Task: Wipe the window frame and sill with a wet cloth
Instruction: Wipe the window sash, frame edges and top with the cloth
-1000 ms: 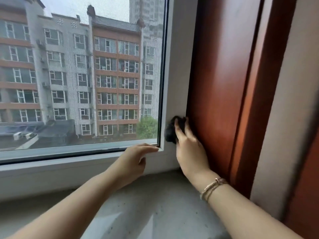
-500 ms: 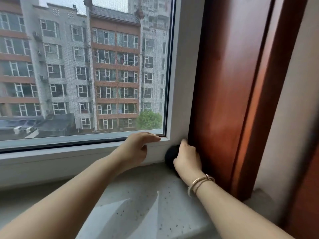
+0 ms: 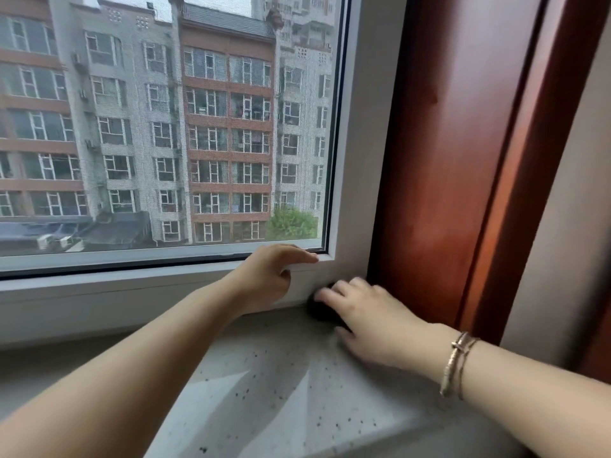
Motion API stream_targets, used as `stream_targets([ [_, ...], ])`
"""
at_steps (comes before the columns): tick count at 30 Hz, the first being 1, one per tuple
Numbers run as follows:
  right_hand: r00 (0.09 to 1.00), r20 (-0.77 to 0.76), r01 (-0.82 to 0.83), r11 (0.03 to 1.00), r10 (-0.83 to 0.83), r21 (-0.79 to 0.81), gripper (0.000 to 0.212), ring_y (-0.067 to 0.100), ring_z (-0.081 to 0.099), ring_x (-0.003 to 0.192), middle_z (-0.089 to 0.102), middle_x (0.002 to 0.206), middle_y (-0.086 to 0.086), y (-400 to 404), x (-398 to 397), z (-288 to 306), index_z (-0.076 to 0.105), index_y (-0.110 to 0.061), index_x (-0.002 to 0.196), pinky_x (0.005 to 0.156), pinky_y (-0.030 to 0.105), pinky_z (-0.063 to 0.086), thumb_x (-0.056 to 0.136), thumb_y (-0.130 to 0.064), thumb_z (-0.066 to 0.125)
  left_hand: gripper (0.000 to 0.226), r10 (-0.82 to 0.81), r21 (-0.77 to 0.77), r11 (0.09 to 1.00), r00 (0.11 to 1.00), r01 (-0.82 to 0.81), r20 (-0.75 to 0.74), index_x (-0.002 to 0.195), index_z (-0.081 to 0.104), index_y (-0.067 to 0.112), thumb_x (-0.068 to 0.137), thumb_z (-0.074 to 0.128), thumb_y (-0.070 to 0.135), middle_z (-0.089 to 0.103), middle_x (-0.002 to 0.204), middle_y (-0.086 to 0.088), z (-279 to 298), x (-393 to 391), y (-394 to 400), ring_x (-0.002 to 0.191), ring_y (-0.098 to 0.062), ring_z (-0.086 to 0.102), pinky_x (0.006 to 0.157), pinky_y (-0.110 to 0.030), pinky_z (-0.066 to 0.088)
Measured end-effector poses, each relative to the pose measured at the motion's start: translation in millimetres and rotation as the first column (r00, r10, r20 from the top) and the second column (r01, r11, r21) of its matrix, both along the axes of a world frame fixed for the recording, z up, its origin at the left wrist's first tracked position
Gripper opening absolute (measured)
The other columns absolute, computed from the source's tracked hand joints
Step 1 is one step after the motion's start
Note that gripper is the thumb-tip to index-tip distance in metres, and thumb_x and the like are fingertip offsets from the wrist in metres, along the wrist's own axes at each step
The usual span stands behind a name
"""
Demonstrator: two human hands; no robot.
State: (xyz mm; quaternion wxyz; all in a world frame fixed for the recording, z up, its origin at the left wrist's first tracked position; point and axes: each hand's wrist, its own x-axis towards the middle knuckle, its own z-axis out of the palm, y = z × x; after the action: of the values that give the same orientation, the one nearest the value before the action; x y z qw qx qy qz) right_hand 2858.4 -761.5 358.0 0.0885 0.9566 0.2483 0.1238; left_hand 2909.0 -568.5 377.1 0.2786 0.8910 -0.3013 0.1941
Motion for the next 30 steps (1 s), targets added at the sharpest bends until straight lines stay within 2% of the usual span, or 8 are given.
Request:
stream_targets([
  [3,0.967,-0.253,0.032,0.999,-0.027,0.016,0.056,0.018,0.022,0.139,0.026,0.152,-0.003,0,6,-13,0.012,-0.034,0.15,0.109,0.043,0.029,0.097,-0.032,0.029,0.066,0.007,0.012,1.0,1.0,-0.007,-0.02,0.121,0.065,0.017,0.073,0.036,-0.017,0.061,0.127,0.001,2,2,1,0.124,-0.01,0.051,0.1,-0.007,0.027],
  [10,0.93,-0.305,0.195,0.979,-0.204,-0.061,0.053,0.023,0.024,0.141,0.021,0.156,0.002,5,15,-10,0.009,-0.029,0.151,0.11,0.046,0.028,0.099,-0.035,0.017,0.069,0.015,-0.003,1.0,0.999,-0.015,-0.052,0.122,0.064,0.02,0.073,0.034,-0.018,0.059,0.13,0.004,0,-1,1,0.127,-0.008,0.047,0.106,-0.012,0.027],
  [13,0.907,-0.342,0.26,0.966,-0.247,-0.009,0.054,0.025,0.021,0.142,0.021,0.157,0.005,4,17,-12,0.011,-0.029,0.151,0.112,0.046,0.026,0.098,-0.037,0.016,0.071,0.027,-0.005,1.0,0.998,-0.027,-0.059,0.122,0.064,0.021,0.072,0.032,-0.019,0.059,0.131,0.003,0,-4,2,0.128,-0.009,0.047,0.108,-0.016,0.029],
  [17,0.887,-0.43,0.266,0.948,-0.169,0.176,0.058,0.03,0.03,0.136,0.033,0.149,0.012,8,14,-9,0.025,-0.027,0.147,0.111,0.043,0.028,0.093,-0.05,0.019,0.071,0.05,0.004,0.999,0.993,-0.05,-0.109,0.125,0.061,0.021,0.076,0.029,-0.019,0.057,0.134,0.004,7,-9,4,0.129,-0.007,0.046,0.105,-0.014,0.027],
  [21,0.896,-0.423,0.228,0.957,-0.133,0.181,0.06,0.033,0.029,0.136,0.034,0.149,0.014,18,9,-10,0.029,-0.025,0.145,0.11,0.046,0.027,0.091,-0.05,0.019,0.068,0.081,0.017,0.997,0.988,-0.079,-0.134,0.124,0.062,0.019,0.079,0.027,-0.018,0.057,0.132,0.004,15,-15,11,0.125,-0.007,0.048,0.103,-0.017,0.032],
  [25,0.907,-0.416,0.161,0.966,-0.064,0.202,0.057,0.035,0.039,0.128,0.043,0.141,0.019,38,4,-8,0.038,-0.019,0.138,0.105,0.046,0.034,0.091,-0.048,0.022,0.068,0.106,-0.023,0.994,0.984,-0.11,-0.143,0.121,0.065,0.016,0.077,0.028,-0.02,0.061,0.128,0.003,15,-22,18,0.124,-0.005,0.049,0.103,-0.014,0.029],
  [27,0.91,-0.413,0.072,0.973,0.026,0.22,0.057,0.034,0.034,0.133,0.038,0.146,0.016,46,3,-11,0.036,-0.023,0.141,0.109,0.046,0.03,0.091,-0.046,0.021,0.069,0.12,-0.028,0.992,0.982,-0.126,-0.142,0.119,0.066,0.017,0.075,0.029,-0.02,0.062,0.125,0.004,15,-23,18,0.124,-0.006,0.05,0.103,-0.015,0.03],
  [30,0.91,-0.4,-0.013,0.975,0.104,0.222,0.054,0.02,0.019,0.143,0.025,0.156,0.001,41,5,-15,0.025,-0.031,0.148,0.116,0.039,0.02,0.095,-0.039,0.022,0.07,0.126,-0.03,0.991,0.981,-0.132,-0.148,0.119,0.065,0.017,0.074,0.029,-0.022,0.062,0.124,0.005,15,-25,17,0.121,-0.003,0.05,0.102,-0.013,0.029],
])
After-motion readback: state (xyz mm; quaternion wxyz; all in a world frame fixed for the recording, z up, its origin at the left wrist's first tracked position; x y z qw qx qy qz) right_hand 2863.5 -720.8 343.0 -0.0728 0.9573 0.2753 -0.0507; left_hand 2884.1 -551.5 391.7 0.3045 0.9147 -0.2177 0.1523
